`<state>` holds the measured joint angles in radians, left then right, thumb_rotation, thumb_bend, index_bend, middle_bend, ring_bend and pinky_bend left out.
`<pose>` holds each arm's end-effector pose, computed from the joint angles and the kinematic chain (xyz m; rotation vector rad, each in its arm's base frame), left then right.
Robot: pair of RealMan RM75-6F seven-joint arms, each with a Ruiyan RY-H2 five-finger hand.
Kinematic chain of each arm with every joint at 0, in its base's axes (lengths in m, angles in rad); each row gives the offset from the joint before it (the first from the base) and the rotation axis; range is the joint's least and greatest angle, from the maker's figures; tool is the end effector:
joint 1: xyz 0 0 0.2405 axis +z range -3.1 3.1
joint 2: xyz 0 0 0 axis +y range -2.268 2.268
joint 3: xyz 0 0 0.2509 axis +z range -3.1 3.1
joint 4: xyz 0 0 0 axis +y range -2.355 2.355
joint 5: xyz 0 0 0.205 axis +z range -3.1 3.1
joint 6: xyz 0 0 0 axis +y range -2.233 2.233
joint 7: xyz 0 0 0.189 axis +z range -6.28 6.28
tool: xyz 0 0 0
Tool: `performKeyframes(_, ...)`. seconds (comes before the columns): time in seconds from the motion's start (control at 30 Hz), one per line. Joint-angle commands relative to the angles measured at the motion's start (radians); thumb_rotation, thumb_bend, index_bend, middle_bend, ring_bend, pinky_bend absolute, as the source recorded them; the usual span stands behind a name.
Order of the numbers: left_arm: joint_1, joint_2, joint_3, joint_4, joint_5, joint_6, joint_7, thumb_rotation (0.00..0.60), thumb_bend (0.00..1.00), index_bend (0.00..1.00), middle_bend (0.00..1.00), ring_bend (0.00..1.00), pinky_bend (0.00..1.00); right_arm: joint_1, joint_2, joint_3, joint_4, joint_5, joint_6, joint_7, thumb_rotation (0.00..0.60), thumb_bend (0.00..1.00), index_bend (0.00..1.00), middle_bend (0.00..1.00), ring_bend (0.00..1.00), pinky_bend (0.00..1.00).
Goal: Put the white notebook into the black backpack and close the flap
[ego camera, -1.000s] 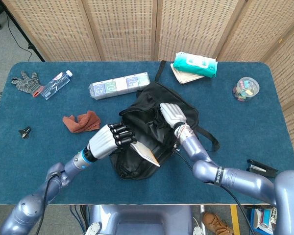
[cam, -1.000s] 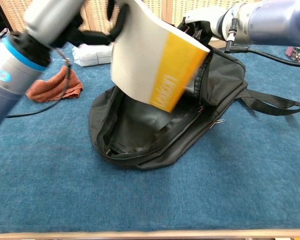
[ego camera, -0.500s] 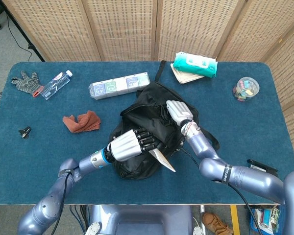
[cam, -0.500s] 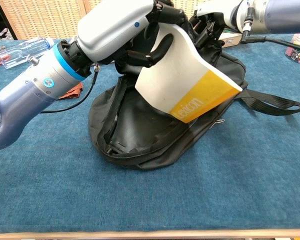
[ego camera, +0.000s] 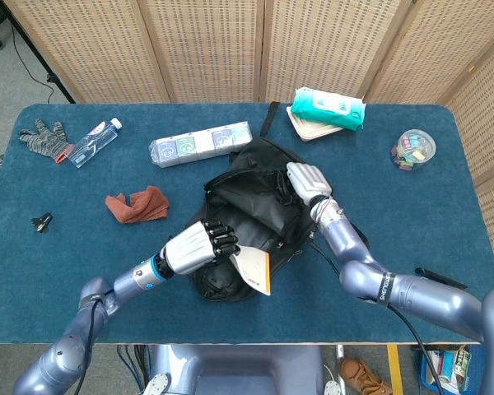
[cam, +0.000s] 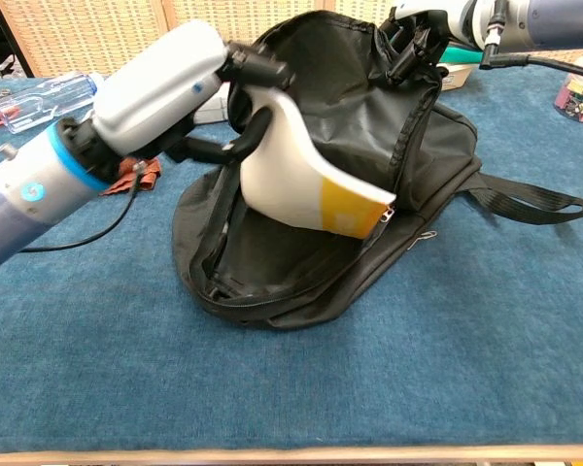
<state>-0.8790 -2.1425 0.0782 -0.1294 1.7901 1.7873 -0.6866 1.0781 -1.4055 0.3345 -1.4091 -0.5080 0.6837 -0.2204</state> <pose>-0.0588 0.3450 -0.0437 -2.0944 -0.2186 -1.8773 -0.0705 -0.4764 0.0192 1.6584 -1.3800 0.9898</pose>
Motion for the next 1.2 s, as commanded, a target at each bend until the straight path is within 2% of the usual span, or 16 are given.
performKeyframes(0.03,0.028,0.030,0.038,0.005,0.023,-0.008,-0.007,0.600,0.58,0.82,0.65,0.50,0.65,0.004,0.002,-0.004,0.002,0.003,-0.001,0.002,0.600,0.58,0.59,0.64,0.62,0.87)
performKeyframes(0.27,0.050,0.067,0.098,0.007,0.059,-0.048,0.033,0.600,0.58,0.82,0.65,0.51,0.65,0.014,0.007,-0.011,0.005,0.012,0.000,0.009,0.600,0.58,0.59,0.64,0.62,0.87)
performKeyframes(0.43,0.051,0.076,0.122,0.005,0.069,-0.091,0.071,0.600,0.58,0.82,0.65,0.51,0.65,0.019,0.012,-0.016,0.000,0.015,0.003,0.013,0.600,0.58,0.59,0.64,0.62,0.87)
performKeyframes(0.53,0.043,0.072,0.127,0.013,0.066,-0.162,0.127,0.600,0.58,0.82,0.65,0.52,0.65,0.020,0.017,-0.019,-0.003,0.020,0.002,0.016,0.600,0.58,0.59,0.64,0.62,0.87)
performKeyframes(0.77,0.016,0.051,0.091,0.011,0.012,-0.328,0.221,0.600,0.58,0.83,0.68,0.53,0.65,0.027,0.037,-0.025,-0.023,0.034,-0.002,0.020,0.600,0.58,0.59,0.64,0.63,0.87)
performKeyframes(1.03,-0.021,0.019,0.015,-0.004,-0.078,-0.471,0.343,0.600,0.61,0.84,0.71,0.54,0.66,0.032,0.049,-0.032,-0.040,0.042,-0.001,0.028,0.600,0.58,0.59,0.65,0.63,0.87)
performKeyframes(1.2,-0.037,0.013,-0.001,-0.020,-0.100,-0.520,0.397,0.600,0.61,0.84,0.71,0.54,0.66,0.034,0.055,-0.036,-0.047,0.048,-0.004,0.035,0.600,0.58,0.59,0.65,0.63,0.87)
